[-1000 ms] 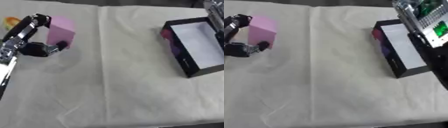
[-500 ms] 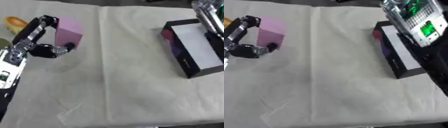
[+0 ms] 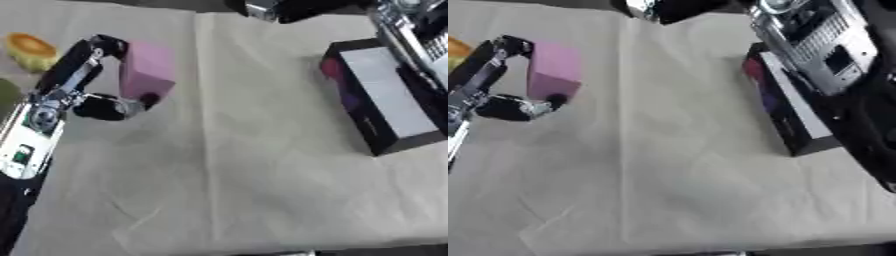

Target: Pick up the objects with one hand, pass them to the other hand, and then place them into the box on the other side of the table.

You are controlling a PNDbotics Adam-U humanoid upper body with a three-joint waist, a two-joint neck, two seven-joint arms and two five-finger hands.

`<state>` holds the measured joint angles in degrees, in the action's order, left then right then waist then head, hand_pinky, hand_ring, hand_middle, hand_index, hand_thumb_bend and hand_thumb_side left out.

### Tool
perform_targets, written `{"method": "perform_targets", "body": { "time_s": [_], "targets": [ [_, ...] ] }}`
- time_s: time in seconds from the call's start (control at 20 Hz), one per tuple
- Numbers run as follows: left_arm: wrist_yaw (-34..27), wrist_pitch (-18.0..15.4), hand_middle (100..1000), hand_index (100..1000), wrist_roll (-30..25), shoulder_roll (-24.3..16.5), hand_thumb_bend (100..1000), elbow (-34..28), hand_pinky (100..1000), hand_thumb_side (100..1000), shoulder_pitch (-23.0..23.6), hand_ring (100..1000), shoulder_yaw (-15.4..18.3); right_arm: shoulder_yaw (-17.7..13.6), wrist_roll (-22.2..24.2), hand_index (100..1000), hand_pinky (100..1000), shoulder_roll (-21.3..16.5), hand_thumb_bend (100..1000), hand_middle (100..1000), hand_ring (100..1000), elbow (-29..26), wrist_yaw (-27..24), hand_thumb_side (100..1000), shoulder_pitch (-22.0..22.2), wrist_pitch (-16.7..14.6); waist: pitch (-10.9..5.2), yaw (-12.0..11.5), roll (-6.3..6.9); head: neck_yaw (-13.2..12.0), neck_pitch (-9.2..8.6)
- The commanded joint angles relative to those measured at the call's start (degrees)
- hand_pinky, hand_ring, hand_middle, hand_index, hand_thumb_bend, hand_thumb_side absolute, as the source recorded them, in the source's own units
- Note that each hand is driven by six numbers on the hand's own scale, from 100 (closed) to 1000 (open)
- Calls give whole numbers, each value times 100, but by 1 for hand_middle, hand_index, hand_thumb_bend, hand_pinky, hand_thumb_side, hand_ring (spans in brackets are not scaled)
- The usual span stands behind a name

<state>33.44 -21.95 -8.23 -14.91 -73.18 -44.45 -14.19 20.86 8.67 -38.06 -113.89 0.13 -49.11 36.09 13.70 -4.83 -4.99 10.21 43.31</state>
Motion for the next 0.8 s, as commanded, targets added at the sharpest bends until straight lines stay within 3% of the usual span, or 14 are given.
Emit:
{"method": "perform_targets", "body": {
  "time_s": [0.05,0.35,0.8],
  "targets": [
    [187,-25,419,379,157,50,100,28,686,351,-159,606,58,-12,218,921,771,-91,479,919,839,-70,140,218,-33,-78,-141,14,-49,1,41],
    [455,-75,420,380,327,176,100,159,686,332,-199,606,65,-10,541,925,775,-207,499,921,843,-70,224,216,201,-330,-142,18,-49,-6,27],
    [664,-148,419,380,444,349,100,164,683,322,-235,604,52,71,826,931,775,-85,513,924,844,-70,384,214,279,-311,-129,6,-54,-61,25]
  ]
}}
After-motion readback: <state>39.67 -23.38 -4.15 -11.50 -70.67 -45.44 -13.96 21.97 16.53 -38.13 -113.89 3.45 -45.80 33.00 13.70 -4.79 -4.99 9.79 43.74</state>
